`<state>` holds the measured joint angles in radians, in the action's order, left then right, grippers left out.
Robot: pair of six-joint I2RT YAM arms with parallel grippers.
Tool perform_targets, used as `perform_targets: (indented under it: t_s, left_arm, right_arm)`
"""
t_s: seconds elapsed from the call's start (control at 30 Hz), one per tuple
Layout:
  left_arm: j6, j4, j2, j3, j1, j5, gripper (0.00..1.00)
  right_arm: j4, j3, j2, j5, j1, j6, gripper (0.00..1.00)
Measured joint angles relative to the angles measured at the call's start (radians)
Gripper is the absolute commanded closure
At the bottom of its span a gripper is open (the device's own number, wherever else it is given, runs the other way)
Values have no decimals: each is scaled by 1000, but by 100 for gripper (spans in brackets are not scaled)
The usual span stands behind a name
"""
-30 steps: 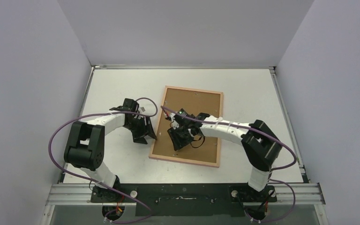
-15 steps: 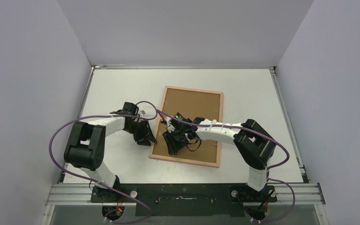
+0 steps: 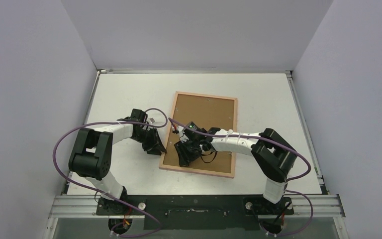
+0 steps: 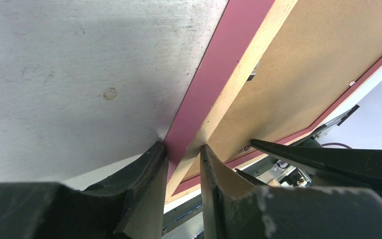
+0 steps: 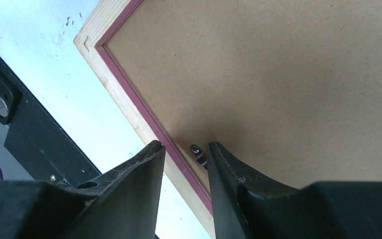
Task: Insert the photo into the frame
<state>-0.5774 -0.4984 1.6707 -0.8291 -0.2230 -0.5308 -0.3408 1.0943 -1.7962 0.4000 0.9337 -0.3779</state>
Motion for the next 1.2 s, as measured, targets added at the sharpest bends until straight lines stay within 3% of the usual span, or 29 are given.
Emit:
perform_targets:
  t_s: [0.47, 0.93, 1.2]
  left_arm:
    - [-14, 2, 13, -2, 0, -20, 79]
    - [-17, 1, 28, -9, -5, -37, 79]
    - [-17, 0, 39, -13, -5, -53, 80]
  right_arm:
    - [-13, -13, 10, 39, 1, 29, 61]
    - [-16, -40, 38, 45, 2, 21, 54]
    - [-20, -64, 56, 51, 2, 9, 57]
